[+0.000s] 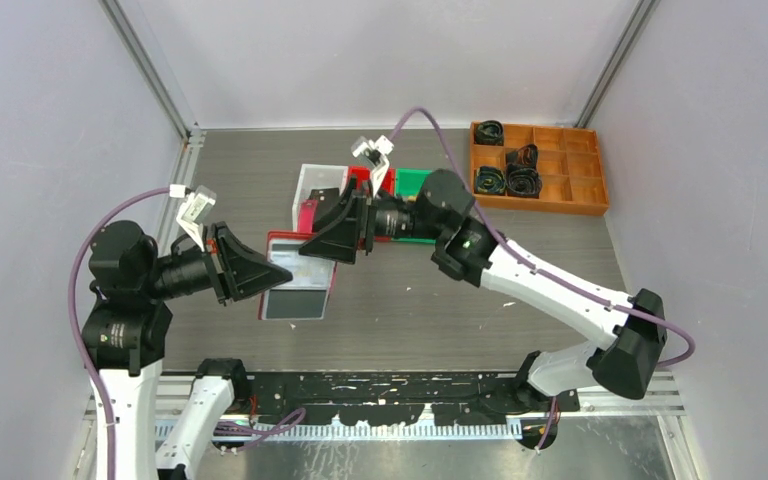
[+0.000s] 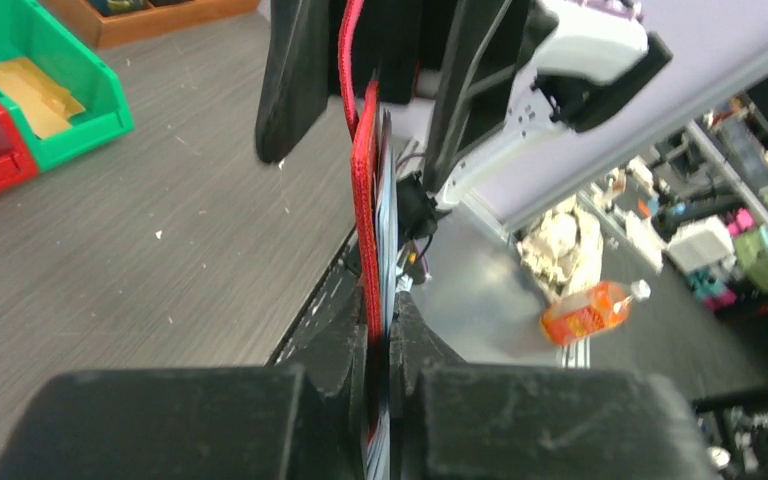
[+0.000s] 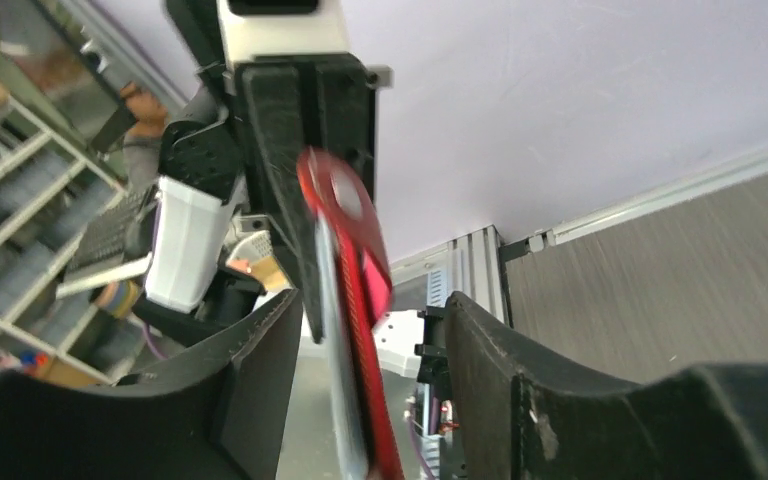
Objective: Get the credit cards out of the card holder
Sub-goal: Remove the credit card from the card holder.
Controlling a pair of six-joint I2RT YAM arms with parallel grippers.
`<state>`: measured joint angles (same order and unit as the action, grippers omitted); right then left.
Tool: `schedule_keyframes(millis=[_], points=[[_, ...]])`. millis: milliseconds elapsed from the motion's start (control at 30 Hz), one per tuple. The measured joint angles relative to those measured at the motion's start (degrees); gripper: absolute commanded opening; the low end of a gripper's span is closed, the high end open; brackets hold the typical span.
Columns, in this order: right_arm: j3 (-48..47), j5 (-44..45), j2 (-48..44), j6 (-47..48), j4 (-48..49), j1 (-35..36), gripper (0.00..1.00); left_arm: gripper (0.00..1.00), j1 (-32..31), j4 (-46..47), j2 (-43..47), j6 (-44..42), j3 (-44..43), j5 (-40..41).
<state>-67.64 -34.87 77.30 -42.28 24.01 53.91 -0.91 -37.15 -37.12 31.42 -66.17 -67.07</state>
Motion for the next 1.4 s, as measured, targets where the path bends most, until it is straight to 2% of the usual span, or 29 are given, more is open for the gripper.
schedule_keyframes(millis=[133,233,333,400,467,600,667,700,767,833,933,1067,1167,1400], points=[[-12.94,-8.22,1.62,9.27,-15.30,-0.90,0.57,0.00,-0.09,-9.25,-2.25,-10.10,-4.72,-3.13],[-20.22,-14.38,3.82,15.50,-25.14,-0.72,0.60,0.00,-0.11,-14.14,-3.56,-15.54,-6.93,-4.02],[-22.12,-18.43,5.53,20.76,-33.73,-0.24,0.64,0.00,-0.11,-16.68,-4.26,-18.25,-7.48,-4.20],[-22.12,-20.00,6.64,22.88,-37.83,0.17,0.62,0.00,-0.11,-17.90,-4.59,-19.61,-7.54,-4.20],[-22.12,-20.81,7.87,24.68,-41.20,0.68,0.55,0.00,-0.11,-18.51,-4.79,-20.22,-7.54,-4.24],[-22.38,-21.11,9.27,26.80,-45.09,1.44,0.25,0.00,-0.11,-19.45,-4.92,-21.22,-7.58,-4.61],[-23.12,-21.00,9.77,26.67,-45.38,1.73,0.08,0.08,-0.11,-19.56,-4.92,-21.44,-7.58,-4.66],[-23.45,-21.00,9.88,26.32,-45.00,1.88,0.02,0.16,-0.11,-19.52,-4.92,-21.46,-7.58,-4.55],[-23.65,-20.81,9.88,25.46,-44.35,1.92,0.01,0.28,-0.04,-19.32,-4.92,-21.33,-7.58,-4.59],[-23.47,-19.91,9.88,24.28,-43.08,1.99,0.01,0.34,-0.04,-18.91,-4.81,-21.20,-7.56,-4.61],[-19.80,-17.64,9.03,20.61,-35.17,1.97,0.01,0.35,-0.07,-17.68,-4.46,-19.76,-6.82,-4.37],[-8.48,-13.20,5.05,13.38,-19.52,1.77,0.01,0.34,-0.04,-14.16,-3.30,-15.58,-4.11,-2.82],[-0.20,-8.20,1.16,8.74,-8.92,1.73,0.01,0.33,-0.04,-9.62,-2.29,-9.44,-1.14,-2.03],[11.39,2.84,-4.81,1.25,8.63,1.38,0.01,0.28,-0.04,-0.74,-1.05,1.99,1.09,-0.81]])
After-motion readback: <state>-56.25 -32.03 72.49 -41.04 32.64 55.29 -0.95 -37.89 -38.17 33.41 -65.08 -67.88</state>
